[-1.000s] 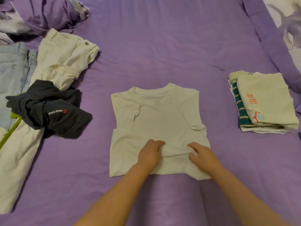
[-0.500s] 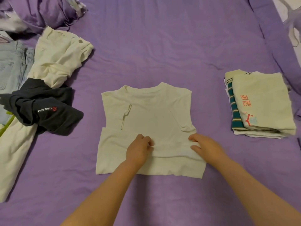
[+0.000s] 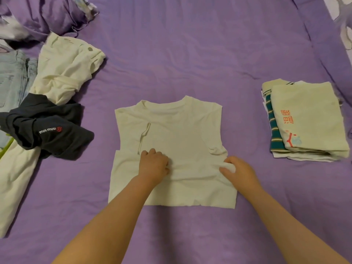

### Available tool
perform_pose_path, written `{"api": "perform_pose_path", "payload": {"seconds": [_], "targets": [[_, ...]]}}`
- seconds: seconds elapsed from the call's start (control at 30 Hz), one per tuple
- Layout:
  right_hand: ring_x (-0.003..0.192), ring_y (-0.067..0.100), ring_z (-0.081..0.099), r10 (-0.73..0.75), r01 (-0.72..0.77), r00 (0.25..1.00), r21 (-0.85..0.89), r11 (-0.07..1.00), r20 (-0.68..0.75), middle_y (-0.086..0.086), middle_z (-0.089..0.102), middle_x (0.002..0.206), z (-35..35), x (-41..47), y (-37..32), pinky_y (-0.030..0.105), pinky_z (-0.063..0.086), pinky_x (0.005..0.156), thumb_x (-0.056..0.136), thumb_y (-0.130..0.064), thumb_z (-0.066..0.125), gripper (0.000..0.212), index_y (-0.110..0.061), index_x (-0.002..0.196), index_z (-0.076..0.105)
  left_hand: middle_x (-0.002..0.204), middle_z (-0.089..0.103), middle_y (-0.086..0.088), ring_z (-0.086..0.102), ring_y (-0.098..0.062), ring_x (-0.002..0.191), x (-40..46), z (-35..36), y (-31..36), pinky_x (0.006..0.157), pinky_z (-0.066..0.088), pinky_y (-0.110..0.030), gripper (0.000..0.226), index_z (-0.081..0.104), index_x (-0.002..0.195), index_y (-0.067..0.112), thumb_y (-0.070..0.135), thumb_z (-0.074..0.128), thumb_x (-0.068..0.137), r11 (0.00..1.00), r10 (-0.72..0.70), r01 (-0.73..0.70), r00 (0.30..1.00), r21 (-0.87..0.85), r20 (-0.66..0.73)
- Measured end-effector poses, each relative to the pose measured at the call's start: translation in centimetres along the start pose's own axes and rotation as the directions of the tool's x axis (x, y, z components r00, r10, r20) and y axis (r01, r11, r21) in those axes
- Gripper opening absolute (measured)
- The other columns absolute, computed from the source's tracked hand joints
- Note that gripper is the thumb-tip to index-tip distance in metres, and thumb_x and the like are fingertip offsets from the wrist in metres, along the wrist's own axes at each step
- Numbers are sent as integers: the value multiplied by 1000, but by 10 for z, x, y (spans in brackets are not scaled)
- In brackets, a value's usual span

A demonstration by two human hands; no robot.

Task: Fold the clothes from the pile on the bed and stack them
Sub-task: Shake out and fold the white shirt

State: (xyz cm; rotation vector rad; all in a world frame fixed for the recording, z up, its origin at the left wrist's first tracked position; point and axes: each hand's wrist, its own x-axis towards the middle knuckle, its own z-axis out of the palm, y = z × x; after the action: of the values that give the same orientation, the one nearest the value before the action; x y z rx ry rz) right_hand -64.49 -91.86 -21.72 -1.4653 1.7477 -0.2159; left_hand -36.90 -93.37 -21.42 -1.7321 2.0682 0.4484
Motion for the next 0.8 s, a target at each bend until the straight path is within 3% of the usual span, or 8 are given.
{"api": "perform_pose_path", "payload": {"seconds": [0.13, 0.2, 0.27, 0.37, 0.5, 0.63, 0.7, 0.8], "targets": [[67, 5, 51, 97, -70, 994, 351, 934, -58, -6, 59, 79, -9, 3, -12, 7, 38, 48, 90, -19, 65, 17, -28, 82, 53, 103, 63, 3, 46, -22, 115, -6, -1, -24, 113, 17, -42, 25, 59, 103, 21, 40, 46, 93, 998, 3, 0, 999, -66, 35], [67, 5, 51, 93, -61, 992, 335, 940, -81, -6, 59, 79, -13, 10, -20, 11, 38, 48, 90, -20, 64, 13, -25, 84, 53, 92, 63, 3, 50, -22, 105, -6, -8, -40, 107, 21, -39, 26, 57, 95, 21, 43, 43, 93, 999, 17, -17, 1000, -39, 8], [68, 4, 51, 84, -36, 987, 322, 946, -139, -8, 58, 80, -16, 22, -28, 19, 38, 52, 91, -22, 63, 10, -21, 90, 53, 86, 56, 5, 50, -22, 98, -4, -14, -60, 87, 26, -33, 27, 56, 85, 22, 45, 43, 91, 998, 61, -61, 998, 33, 11], [75, 5, 53, 84, -7, 975, 347, 938, -208, -14, 56, 86, -18, 43, -46, 26, 40, 60, 90, -24, 65, 15, -24, 97, 51, 102, 55, 3, 44, -22, 105, 0, -18, -94, 78, 25, -30, 26, 63, 98, 22, 44, 50, 90, 996, 58, -65, 993, 63, 104], [89, 18, 57, 106, -19, 975, 399, 917, -197, -1, 62, 100, -12, 67, -66, 32, 43, 77, 94, -19, 59, 15, -17, 109, 58, 90, 55, 3, 44, -20, 94, 5, -30, -122, 75, 28, -32, 19, 59, 92, 20, 37, 51, 89, 970, -71, 104, 986, -218, 154], [92, 20, 51, 65, 13, 955, 261, 965, -289, 0, 56, 99, -14, 83, -80, 27, 35, 74, 99, -18, 49, 23, -8, 118, 58, 81, 55, 5, 51, -20, 81, 13, -51, -139, 63, 34, -30, 7, 54, 90, 23, 30, 53, 89, 820, -138, 181, 983, -543, 119], [85, 19, 48, 55, 24, 936, 220, 975, -347, 0, 55, 93, -20, 93, -89, 26, 30, 67, 99, -19, 48, 21, -7, 112, 58, 86, 56, 6, 52, -19, 83, 21, -63, -148, 65, 35, -29, 12, 54, 98, 25, 34, 53, 91, 832, -196, 194, 979, -520, 51], [80, 27, 50, 48, 37, 921, 211, 977, -386, 7, 55, 82, -32, 116, -101, 31, 29, 64, 97, -22, 53, 21, -2, 95, 54, 84, 59, 3, 56, -23, 83, 42, -79, -156, 66, 36, -31, 18, 52, 93, 23, 41, 50, 93, 881, -289, 225, 952, -415, -98]]}}
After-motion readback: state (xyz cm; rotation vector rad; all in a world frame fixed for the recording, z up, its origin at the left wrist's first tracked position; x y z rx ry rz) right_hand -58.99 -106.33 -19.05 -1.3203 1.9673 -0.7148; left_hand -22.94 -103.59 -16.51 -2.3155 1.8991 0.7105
